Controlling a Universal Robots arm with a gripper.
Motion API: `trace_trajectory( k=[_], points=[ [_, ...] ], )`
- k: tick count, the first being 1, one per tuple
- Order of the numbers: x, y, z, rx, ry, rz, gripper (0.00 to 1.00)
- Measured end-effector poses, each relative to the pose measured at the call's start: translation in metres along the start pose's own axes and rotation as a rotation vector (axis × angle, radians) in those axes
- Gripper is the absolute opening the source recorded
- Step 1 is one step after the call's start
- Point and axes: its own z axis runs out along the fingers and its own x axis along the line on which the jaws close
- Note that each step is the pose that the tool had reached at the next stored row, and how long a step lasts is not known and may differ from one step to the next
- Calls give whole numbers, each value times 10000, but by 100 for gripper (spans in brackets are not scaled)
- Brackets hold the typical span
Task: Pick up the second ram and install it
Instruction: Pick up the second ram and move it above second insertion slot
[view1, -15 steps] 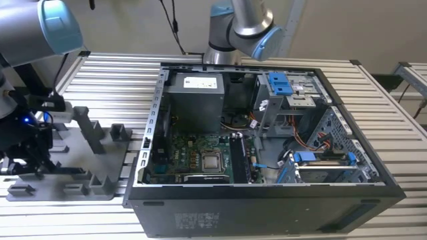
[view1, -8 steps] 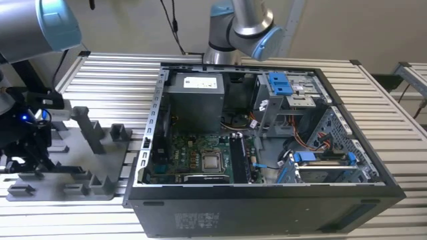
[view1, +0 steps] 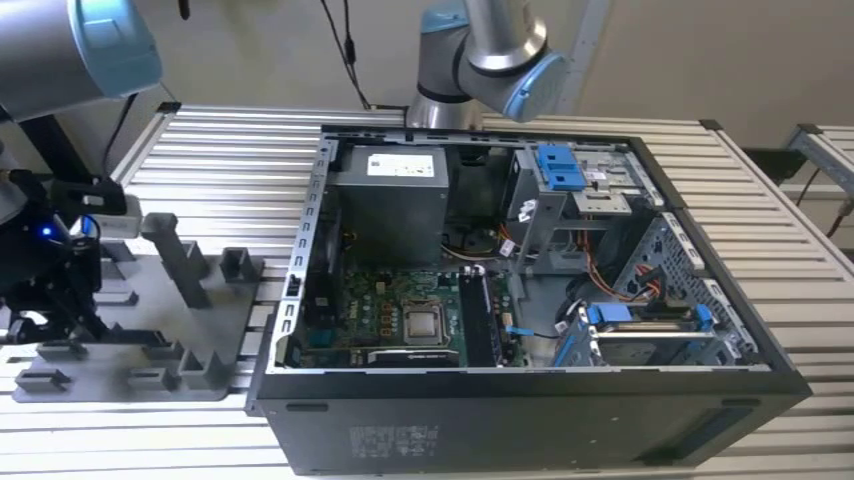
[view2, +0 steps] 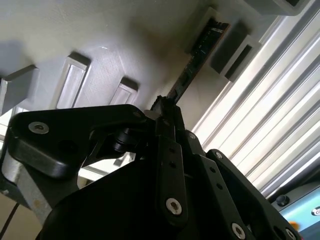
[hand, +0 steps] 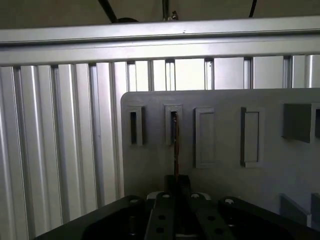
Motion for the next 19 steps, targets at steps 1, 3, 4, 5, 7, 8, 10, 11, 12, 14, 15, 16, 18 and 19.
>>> trace_trajectory(
  k=[1,3,4,5,7,8,10,11,12,14,15,16,18,19],
  points=[
    [0,0,-5,0,-1,0,14],
    [0,0,-17,1,-1,0,14],
    [0,0,-21,1,-1,0,14],
    [0,0,-25,2,-2,1,14],
    [0,-1,-33,2,-1,0,14],
    [0,0,-37,1,-1,0,14],
    [1,-1,-44,2,-2,0,14],
    [1,-1,-47,1,-2,0,14],
    [1,-1,-50,2,-1,0,14],
    [1,0,-56,1,-1,0,14],
    [1,-1,-61,1,0,0,14],
    [1,-1,-66,0,0,0,14],
    [1,-1,-76,1,-1,0,14],
    [1,-1,-79,2,-2,0,14]
  ],
)
